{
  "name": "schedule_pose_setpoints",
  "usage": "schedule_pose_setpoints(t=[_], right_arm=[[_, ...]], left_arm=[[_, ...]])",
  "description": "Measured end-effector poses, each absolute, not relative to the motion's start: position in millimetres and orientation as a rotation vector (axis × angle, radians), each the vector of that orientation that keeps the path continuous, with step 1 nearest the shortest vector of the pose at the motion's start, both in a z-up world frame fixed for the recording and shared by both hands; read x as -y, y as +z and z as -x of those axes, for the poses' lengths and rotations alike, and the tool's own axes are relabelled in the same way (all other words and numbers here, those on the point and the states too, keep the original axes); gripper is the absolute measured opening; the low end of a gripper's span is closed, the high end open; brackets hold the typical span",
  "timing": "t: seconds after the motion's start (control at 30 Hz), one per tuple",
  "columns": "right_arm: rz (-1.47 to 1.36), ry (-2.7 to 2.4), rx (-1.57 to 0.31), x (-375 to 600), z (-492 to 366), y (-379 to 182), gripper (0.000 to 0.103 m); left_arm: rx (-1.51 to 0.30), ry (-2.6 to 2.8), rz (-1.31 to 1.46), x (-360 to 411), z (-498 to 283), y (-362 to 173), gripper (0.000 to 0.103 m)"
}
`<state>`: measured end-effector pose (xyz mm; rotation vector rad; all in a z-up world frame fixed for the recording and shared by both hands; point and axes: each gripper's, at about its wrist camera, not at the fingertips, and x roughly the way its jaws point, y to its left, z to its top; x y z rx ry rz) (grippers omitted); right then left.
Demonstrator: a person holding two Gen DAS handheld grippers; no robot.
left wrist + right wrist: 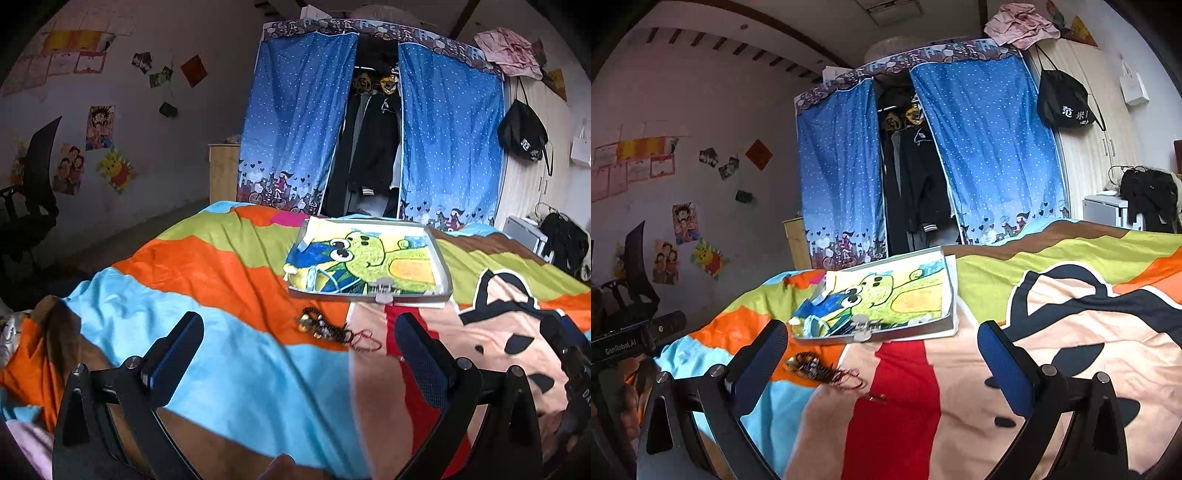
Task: Organize jewelry
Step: 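Lift both tools back away from the tray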
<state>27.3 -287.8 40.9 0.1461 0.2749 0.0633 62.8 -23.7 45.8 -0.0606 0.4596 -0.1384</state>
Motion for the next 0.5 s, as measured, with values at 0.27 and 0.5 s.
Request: schedule_pose_setpoints(t=[0.27, 0.5], right_arm=[[-0.094, 0.069, -0.333, 266, -11, 29, 0.103], [-0.035, 0.086, -0.45, 249, -25, 13, 0.103]], left_arm=[[-0.515, -0.126, 0.03, 8, -43, 23, 0.101], [-0.639, -0.131, -0.026, 0, -60, 0, 0.101]])
